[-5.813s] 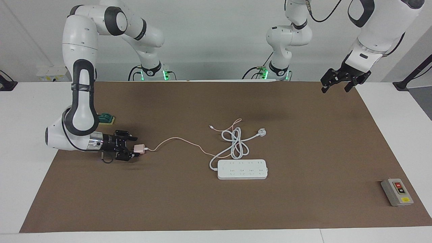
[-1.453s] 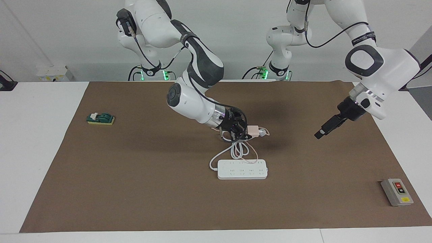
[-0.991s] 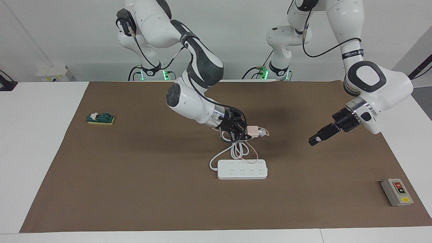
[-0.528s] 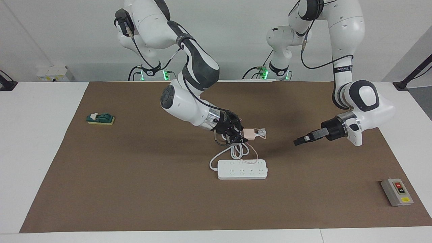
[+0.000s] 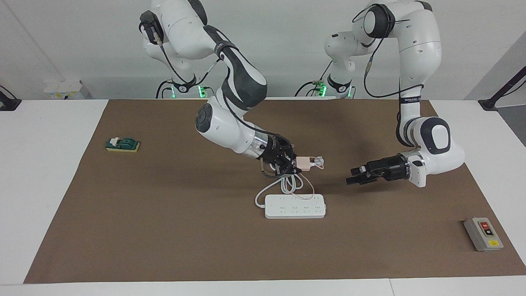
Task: Plug charger into power strip
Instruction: 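Hold the charger with the right gripper while the left gripper approaches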
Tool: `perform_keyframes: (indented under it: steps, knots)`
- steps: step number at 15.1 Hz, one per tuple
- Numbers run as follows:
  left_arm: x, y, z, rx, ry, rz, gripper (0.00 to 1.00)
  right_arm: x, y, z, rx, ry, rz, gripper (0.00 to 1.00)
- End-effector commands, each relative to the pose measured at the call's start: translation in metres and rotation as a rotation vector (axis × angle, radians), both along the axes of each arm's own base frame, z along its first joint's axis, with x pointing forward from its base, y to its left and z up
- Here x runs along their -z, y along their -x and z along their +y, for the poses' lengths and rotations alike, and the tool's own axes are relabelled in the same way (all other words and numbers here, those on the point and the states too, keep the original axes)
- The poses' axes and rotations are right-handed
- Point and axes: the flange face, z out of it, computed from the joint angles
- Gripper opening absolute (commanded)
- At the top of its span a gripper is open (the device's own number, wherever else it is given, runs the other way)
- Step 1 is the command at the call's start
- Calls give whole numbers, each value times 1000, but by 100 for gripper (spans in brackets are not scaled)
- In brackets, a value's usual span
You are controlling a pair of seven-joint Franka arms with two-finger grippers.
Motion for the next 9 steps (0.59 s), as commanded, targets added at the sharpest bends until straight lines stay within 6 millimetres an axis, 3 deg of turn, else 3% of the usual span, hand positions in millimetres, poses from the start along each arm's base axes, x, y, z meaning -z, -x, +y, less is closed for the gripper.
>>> perform_keyframes:
  steps: [1, 4, 5, 7, 9]
  knots:
    - [5, -22, -20, 49, 86, -131, 100, -2, 0, 1, -26, 1, -14, 0]
    - [-4, -14, -34, 115, 150, -167, 100, -2, 0, 1, -27, 2, -13, 0]
    - [-13, -10, -43, 133, 188, -196, 100, -2, 0, 1, -27, 2, -13, 0]
    - [-36, -2, -41, 135, 170, -172, 100, -2, 0, 2, -28, 0, -12, 0]
    - [-47, 1, -55, 129, 137, -124, 100, -2, 0, 2, -28, -3, -10, 0]
